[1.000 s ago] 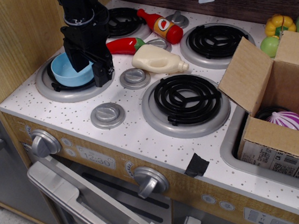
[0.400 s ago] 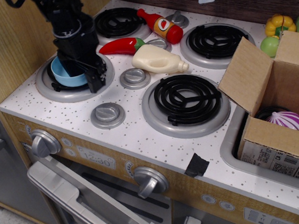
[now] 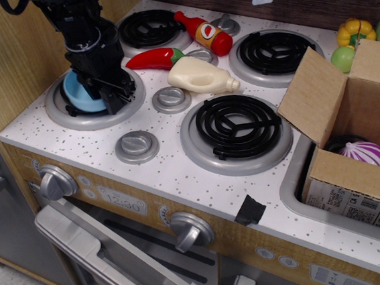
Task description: Pick up bowl and put in small4fbox
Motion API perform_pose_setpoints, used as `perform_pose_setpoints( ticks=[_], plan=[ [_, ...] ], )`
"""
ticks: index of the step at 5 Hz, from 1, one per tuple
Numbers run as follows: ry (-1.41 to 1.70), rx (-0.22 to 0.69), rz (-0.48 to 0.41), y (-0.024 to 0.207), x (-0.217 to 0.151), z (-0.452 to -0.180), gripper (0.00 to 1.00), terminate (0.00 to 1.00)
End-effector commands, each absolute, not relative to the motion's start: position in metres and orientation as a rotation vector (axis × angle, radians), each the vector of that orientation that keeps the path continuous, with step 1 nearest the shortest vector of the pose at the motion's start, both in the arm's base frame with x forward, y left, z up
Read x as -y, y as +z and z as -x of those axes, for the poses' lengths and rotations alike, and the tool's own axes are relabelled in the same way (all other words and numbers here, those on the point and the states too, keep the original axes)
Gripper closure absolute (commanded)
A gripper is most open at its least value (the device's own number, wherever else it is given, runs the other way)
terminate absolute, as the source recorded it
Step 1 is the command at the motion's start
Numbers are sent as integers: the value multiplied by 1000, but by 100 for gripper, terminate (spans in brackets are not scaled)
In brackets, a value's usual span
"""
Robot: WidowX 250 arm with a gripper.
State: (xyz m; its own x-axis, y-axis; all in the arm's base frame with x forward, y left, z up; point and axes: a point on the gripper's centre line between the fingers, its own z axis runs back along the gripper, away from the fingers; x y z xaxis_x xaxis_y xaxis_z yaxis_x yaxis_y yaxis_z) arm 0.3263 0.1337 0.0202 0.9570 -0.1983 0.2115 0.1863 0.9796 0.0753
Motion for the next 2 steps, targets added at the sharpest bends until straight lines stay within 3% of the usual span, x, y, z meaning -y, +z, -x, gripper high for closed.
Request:
perform_pose_setpoints(
  ticks=[1, 2],
  plan=[
    [-117, 258, -73, 66, -93, -334, 100, 0],
    [-67, 220, -26, 96, -46, -336, 100, 0]
  ],
)
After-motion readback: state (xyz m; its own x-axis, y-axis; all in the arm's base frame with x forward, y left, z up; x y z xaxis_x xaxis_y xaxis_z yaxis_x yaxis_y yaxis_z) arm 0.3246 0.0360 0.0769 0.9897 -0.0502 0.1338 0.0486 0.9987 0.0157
